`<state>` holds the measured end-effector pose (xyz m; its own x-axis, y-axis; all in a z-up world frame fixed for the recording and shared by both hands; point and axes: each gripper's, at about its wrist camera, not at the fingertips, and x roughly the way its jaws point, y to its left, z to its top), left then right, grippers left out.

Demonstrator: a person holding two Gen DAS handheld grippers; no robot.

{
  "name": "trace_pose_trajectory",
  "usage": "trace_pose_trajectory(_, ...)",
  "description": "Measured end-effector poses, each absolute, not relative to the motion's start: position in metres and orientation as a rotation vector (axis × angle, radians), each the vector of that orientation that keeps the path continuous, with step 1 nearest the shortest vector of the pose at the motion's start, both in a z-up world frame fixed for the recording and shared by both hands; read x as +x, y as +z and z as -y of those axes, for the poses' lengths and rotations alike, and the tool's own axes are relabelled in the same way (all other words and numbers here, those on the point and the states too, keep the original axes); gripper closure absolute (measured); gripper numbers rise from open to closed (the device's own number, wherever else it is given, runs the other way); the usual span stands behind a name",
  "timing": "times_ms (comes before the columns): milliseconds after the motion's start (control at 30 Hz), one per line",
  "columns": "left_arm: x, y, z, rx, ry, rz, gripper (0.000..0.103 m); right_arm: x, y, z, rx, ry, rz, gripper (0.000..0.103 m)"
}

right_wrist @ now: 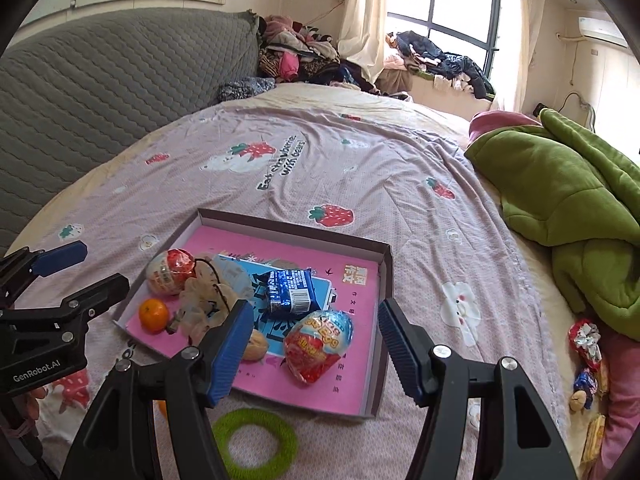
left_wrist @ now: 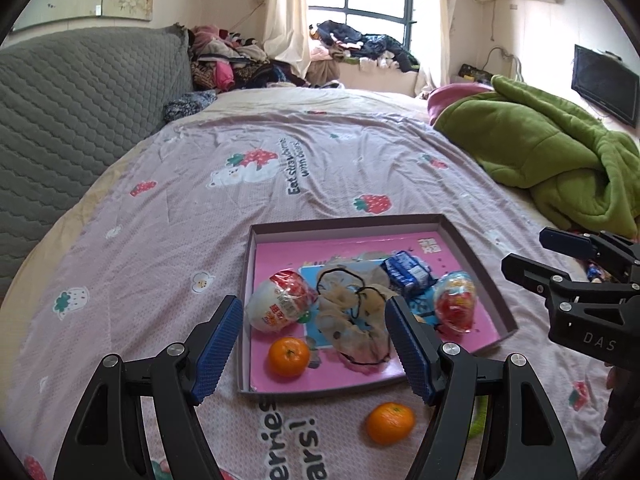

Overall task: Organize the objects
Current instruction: 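Lift both open tools away from the tray back over the bed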

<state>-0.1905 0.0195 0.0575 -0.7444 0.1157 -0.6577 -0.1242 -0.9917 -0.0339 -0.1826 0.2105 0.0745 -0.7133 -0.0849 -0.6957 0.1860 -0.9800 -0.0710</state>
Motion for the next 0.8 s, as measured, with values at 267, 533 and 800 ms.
trace_pose_trajectory(267,-0.167,0.069,-0.027,-1.037,2.815,-0.044,0.028,-0.151,0.089,-0.214,1.064,-2.776,-0.182,0.038)
trace_pose_trajectory(533,-0.143,0.077,-0.033,-1.026,2.810,-0.068,0.028,-0.120,0.098,-0.214,1.032,-2.772,-0.185,0.038)
trace_pose_trajectory(800,-0.130,0.063,-0.041,-1.076,2.777,-0.110,0.028,-0.099,0.082,-0.216,1.068,-2.755,-0.190,0.038)
